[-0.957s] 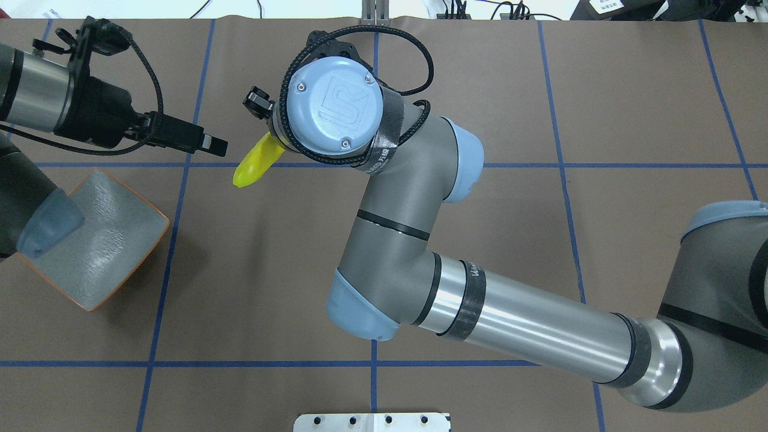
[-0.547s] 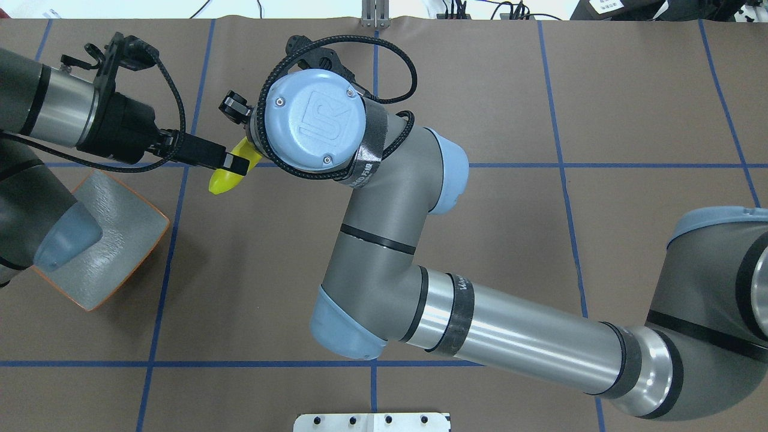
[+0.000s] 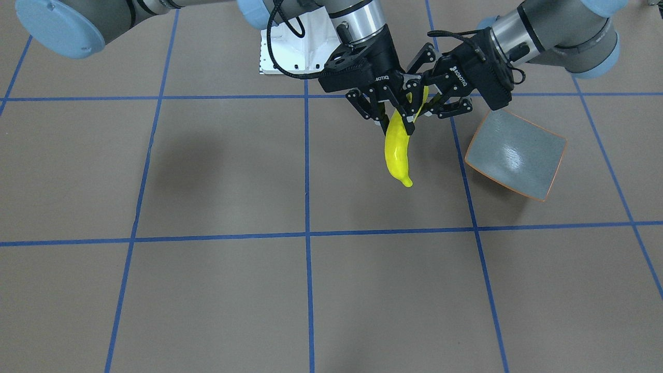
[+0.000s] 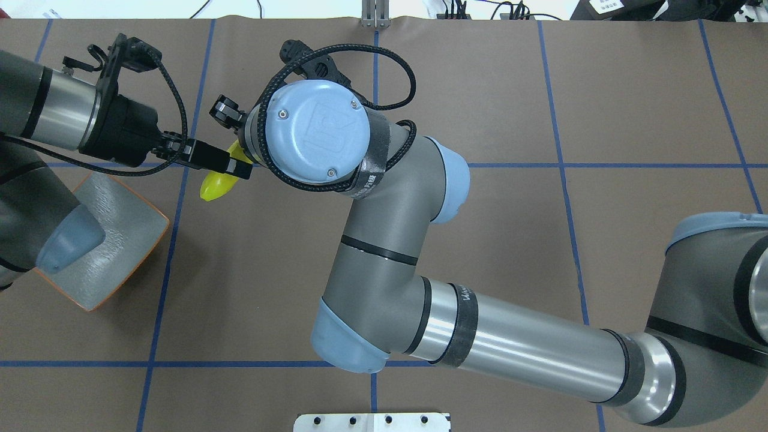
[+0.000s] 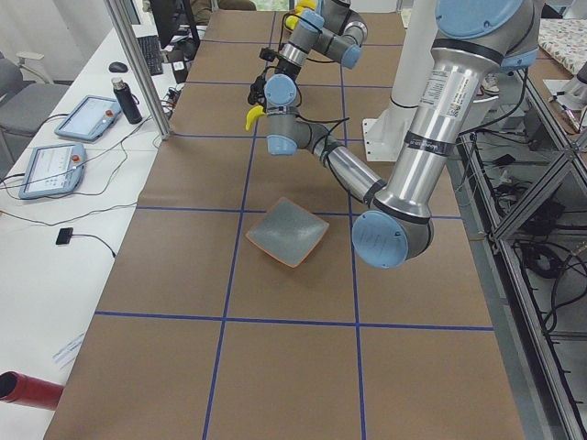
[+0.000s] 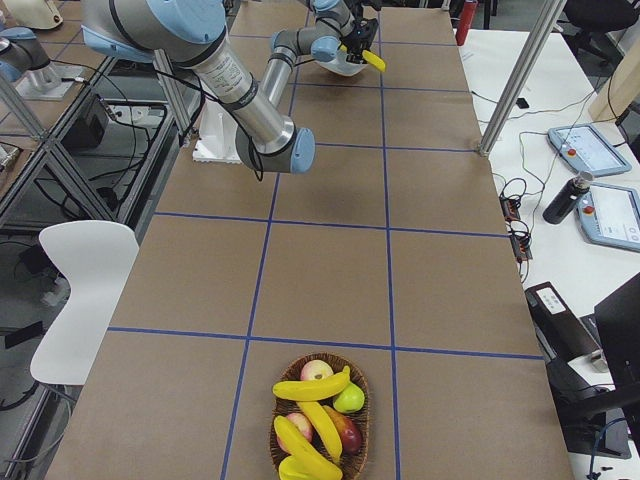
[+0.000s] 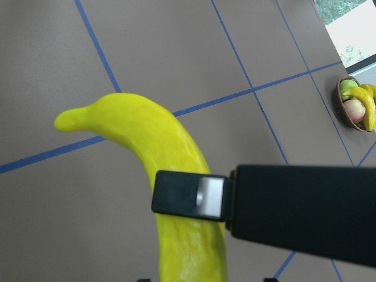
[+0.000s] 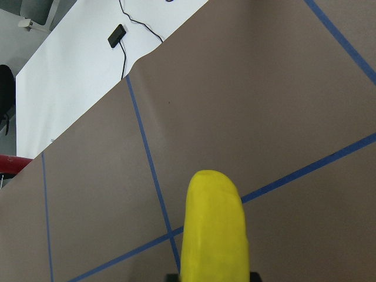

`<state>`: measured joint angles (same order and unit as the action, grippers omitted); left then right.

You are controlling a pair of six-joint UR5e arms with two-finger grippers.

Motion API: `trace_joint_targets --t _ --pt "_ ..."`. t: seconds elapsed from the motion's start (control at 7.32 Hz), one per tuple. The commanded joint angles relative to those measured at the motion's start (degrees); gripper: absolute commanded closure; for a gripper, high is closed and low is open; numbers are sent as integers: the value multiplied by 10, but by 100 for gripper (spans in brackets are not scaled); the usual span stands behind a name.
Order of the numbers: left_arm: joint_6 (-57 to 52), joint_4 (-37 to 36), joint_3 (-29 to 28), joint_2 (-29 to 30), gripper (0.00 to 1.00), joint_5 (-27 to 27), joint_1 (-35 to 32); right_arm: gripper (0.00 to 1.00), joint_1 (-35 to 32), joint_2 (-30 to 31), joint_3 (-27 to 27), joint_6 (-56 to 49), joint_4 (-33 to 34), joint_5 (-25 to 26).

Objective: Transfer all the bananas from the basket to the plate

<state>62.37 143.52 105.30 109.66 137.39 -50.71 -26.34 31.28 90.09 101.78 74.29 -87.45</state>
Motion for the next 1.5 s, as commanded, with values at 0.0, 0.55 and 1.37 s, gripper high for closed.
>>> trace_joint_targets --t 0.0,0.55,1.37 --pt "4 3 -1 -1 100 -1 0 1 1 8 15 -4 0 3" --pt "11 6 0 -25 100 0 -3 0 -26 97 107 -85 3 -7" --pt "-95 59 32 -281 100 -8 -10 0 -213 291 121 -296 5 -195"
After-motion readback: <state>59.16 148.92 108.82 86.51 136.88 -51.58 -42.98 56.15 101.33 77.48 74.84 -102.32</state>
